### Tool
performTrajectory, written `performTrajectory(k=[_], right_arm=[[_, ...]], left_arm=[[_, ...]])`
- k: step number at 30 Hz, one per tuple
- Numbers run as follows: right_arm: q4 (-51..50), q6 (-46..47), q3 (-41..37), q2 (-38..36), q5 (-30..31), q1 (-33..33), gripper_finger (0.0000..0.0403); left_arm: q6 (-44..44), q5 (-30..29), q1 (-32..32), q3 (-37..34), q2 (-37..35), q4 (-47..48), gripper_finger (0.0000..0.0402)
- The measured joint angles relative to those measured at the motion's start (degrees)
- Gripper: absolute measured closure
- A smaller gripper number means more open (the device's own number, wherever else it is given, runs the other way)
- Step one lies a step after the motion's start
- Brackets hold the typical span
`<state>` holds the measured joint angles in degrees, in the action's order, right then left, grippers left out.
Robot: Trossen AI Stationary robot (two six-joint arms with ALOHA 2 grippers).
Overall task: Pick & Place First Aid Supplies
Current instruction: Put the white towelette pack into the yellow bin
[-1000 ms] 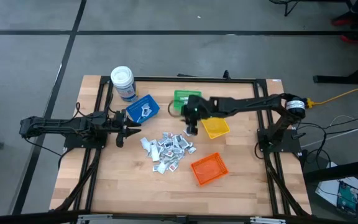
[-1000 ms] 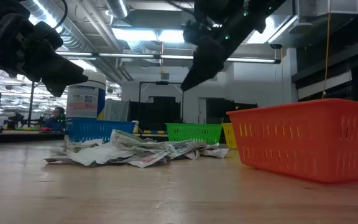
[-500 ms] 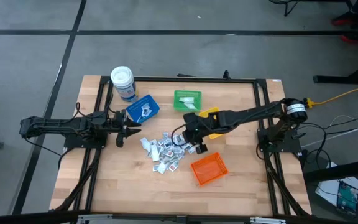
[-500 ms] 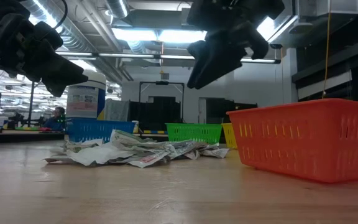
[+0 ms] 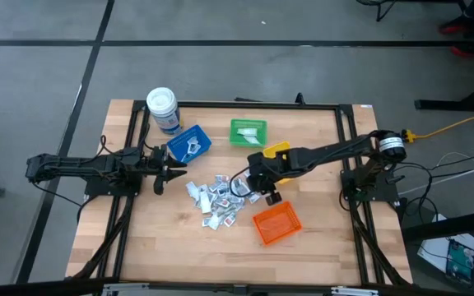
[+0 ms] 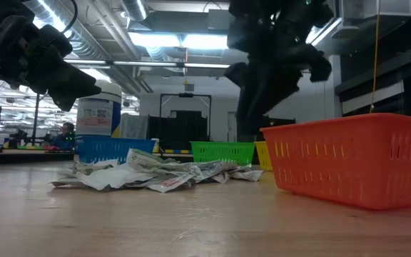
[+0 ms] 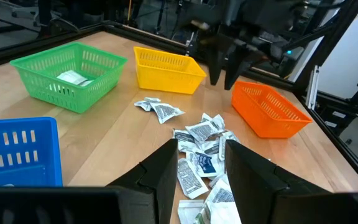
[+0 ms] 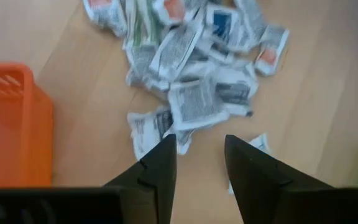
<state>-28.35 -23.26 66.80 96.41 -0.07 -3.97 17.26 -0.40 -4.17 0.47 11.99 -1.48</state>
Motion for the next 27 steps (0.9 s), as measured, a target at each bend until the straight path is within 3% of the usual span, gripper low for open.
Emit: performTrajectory(k=[8, 11, 15, 27], right_arm=[[9.1, -2.7, -5.8, 0.7, 8.3, 0.0, 0.0267], [13.0, -2.8, -7.2, 1.3, 8.7, 0.0, 0.0267], [13.5, -2.8, -8.3, 3.1, 8.7, -0.2, 0.0267], [19.2, -2.8, -8.5, 8.3, 17.7, -0.3, 0.0267]], left_arm=[[0.0, 0.0, 0.0, 0.0, 0.0, 0.0, 0.0274], [0.0, 0.0, 0.0, 0.0, 0.0, 0.0, 0.0274], [0.0, 0.0, 0.0, 0.0, 0.0, 0.0, 0.0274], [0.0, 0.0, 0.0, 0.0, 0.0, 0.0, 0.0274]])
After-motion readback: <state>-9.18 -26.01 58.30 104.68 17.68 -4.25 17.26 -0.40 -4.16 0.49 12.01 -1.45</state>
